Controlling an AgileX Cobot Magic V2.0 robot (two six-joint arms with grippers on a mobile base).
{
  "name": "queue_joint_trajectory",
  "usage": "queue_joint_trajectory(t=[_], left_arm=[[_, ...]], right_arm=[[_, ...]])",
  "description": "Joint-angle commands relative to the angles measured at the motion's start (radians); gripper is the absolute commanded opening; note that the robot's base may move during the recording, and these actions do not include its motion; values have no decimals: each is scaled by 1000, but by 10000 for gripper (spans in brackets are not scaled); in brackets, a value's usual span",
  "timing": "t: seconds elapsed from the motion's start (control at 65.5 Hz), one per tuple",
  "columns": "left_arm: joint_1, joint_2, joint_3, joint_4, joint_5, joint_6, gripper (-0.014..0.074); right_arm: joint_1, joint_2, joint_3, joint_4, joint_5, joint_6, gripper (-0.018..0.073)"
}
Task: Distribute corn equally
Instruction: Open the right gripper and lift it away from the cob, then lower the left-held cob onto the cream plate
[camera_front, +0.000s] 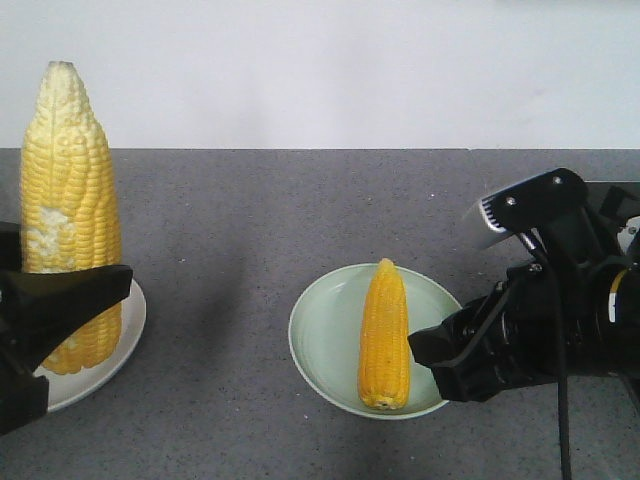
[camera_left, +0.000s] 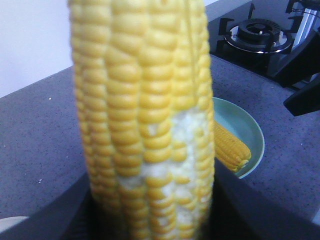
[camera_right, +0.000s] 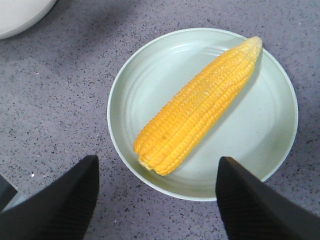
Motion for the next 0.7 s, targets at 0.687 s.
queue_joint_trajectory(t=[0.687], left_arm=[[61,150,-144,201,68,-165,237]], right_arm=[[3,-19,-25,4,-18,-2,468]])
